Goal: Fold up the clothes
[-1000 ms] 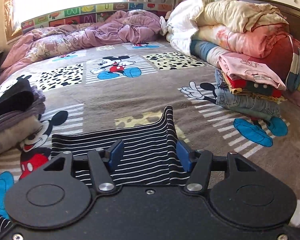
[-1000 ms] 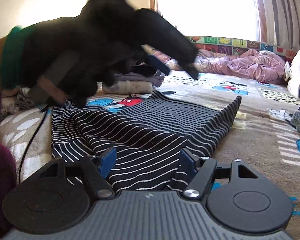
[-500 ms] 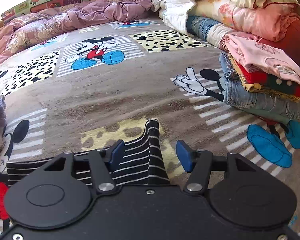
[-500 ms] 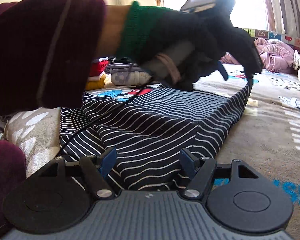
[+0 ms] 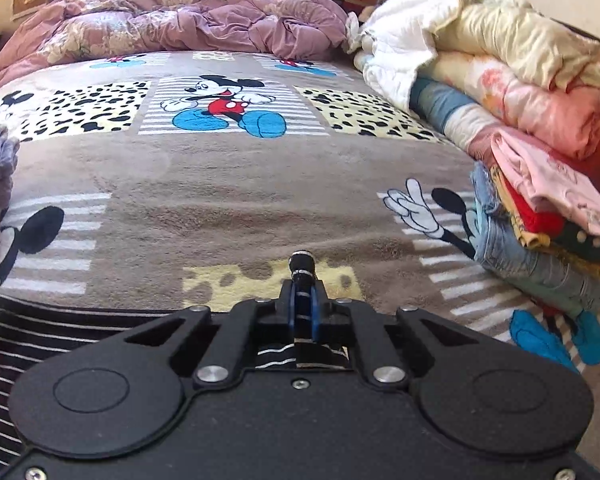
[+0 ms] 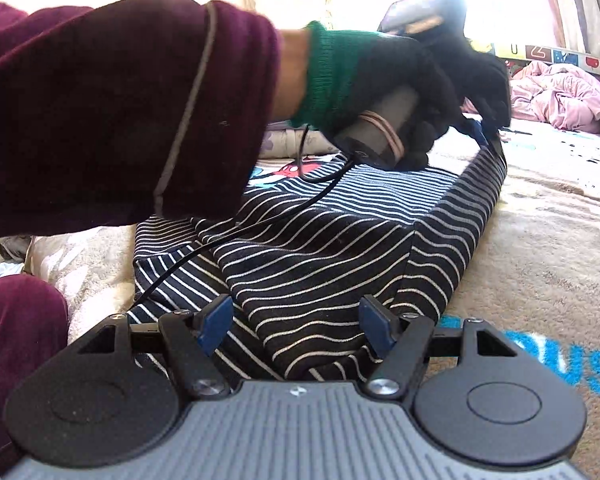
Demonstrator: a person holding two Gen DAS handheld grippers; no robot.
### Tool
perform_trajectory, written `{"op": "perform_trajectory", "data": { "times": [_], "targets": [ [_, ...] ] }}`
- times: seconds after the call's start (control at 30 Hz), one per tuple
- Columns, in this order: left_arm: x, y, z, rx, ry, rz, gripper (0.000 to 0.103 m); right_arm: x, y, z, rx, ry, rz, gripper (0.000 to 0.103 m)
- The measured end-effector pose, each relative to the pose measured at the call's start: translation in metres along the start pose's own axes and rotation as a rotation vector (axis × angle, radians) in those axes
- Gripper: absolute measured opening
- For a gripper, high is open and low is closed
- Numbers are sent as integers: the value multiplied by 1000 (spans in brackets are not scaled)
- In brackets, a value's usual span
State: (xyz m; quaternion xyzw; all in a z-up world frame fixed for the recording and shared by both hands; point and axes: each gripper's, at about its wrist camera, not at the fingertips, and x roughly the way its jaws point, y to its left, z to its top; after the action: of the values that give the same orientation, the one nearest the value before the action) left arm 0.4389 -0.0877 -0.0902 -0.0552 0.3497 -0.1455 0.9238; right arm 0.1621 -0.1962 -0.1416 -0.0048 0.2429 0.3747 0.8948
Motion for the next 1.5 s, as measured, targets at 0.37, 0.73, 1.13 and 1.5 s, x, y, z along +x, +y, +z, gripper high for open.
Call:
{"op": "perform_trajectory", "data": {
  "times": [0.37,0.73,1.13,1.5],
  "targets": [
    [11,40,-19,-215,11,-87,6,-4,1,1,0,13,13,70],
    [23,37,-9,-131,97,-6,9,-5,-2,1,-2,26,41,70],
    [-22,11,10,34,50,18,39,-5,3,1,-20,27,26,70],
    [26,-23,-20,231,196,99,32,-8,5,2,-20,31,34,70]
  ]
}}
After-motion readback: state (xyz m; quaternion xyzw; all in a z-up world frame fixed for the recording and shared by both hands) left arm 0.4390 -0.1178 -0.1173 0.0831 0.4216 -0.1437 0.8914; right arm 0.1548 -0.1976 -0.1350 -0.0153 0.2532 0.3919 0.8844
